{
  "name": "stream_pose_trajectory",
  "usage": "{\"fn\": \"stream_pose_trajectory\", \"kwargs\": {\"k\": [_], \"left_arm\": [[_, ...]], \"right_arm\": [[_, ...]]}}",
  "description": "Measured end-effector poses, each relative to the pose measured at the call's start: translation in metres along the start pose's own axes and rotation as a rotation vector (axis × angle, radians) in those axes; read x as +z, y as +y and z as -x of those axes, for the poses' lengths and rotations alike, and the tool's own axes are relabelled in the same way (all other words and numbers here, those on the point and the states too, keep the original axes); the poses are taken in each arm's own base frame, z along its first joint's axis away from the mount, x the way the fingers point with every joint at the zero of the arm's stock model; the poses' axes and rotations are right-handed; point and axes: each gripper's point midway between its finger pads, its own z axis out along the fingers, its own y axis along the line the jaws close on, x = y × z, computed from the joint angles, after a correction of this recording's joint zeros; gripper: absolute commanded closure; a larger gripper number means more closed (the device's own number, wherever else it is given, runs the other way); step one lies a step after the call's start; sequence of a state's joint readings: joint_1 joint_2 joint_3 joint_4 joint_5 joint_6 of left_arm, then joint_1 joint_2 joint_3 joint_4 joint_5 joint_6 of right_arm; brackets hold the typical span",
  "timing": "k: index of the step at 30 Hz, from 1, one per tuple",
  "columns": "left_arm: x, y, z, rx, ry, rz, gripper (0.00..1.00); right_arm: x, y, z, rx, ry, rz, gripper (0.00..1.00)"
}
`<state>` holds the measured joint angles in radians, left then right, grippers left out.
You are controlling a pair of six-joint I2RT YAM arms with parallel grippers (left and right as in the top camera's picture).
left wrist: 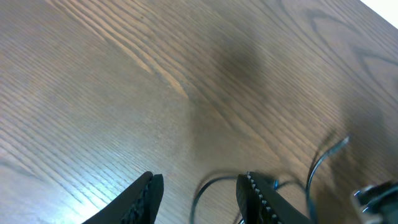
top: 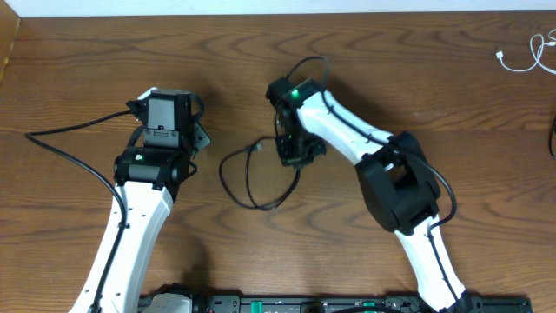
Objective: Untangle cables
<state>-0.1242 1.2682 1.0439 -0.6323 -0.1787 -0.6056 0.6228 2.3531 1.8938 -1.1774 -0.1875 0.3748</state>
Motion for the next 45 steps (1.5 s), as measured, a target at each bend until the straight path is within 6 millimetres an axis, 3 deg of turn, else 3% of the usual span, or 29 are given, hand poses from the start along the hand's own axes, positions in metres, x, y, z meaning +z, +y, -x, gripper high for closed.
{"fn": "stream_pose_trajectory", "kwargs": {"k": [4,7,11,14,17,20,23,27,33,36,42,43,45], "left_arm": [[0.000,-0.004,-0.004,0.000,0.021,-0.024,0.56],[0.000,-0.006,-0.005,0.000,0.030,-0.036,0.56],[0.000,-0.007,-0.006,0.000,0.036,-0.041,0.56],[0.000,-0.007,-0.007,0.000,0.038,-0.044,0.55],[0.000,-0.008,-0.007,0.000,0.041,-0.046,0.55],[0.000,-0.008,-0.008,0.000,0.043,-0.049,0.55],[0.000,-0.008,-0.008,0.001,0.043,-0.049,0.55],[0.000,-0.008,-0.008,0.000,0.043,-0.049,0.55],[0.000,-0.009,-0.007,0.000,0.043,-0.053,0.55],[0.000,-0.010,-0.007,-0.001,0.040,-0.056,0.55],[0.000,-0.010,-0.006,-0.002,0.037,-0.059,0.55],[0.000,-0.010,-0.006,-0.002,0.037,-0.059,0.55],[0.000,-0.010,-0.006,-0.002,0.037,-0.058,0.55]], "right_arm": [[-0.024,-0.027,0.029,0.005,-0.075,0.026,0.99],[-0.058,-0.054,0.049,0.029,-0.162,0.042,0.99],[-0.148,-0.102,0.061,0.097,-0.365,0.073,0.99],[-0.218,-0.145,0.054,0.172,-0.527,0.080,0.99],[-0.285,-0.201,0.034,0.281,-0.690,0.067,0.99],[-0.325,-0.255,0.008,0.402,-0.792,0.039,0.99],[-0.342,-0.312,-0.016,0.542,-0.846,0.009,0.99],[-0.348,-0.387,-0.051,0.755,-0.881,-0.020,0.99],[-0.348,-0.458,-0.099,0.976,-0.914,0.001,0.99],[-0.344,-0.484,-0.121,1.071,-0.921,0.006,0.99],[-0.344,-0.503,-0.142,1.145,-0.936,0.011,0.99],[-0.344,-0.504,-0.142,1.146,-0.937,0.012,0.96],[-0.343,-0.504,-0.141,1.145,-0.940,0.013,0.65]]}}
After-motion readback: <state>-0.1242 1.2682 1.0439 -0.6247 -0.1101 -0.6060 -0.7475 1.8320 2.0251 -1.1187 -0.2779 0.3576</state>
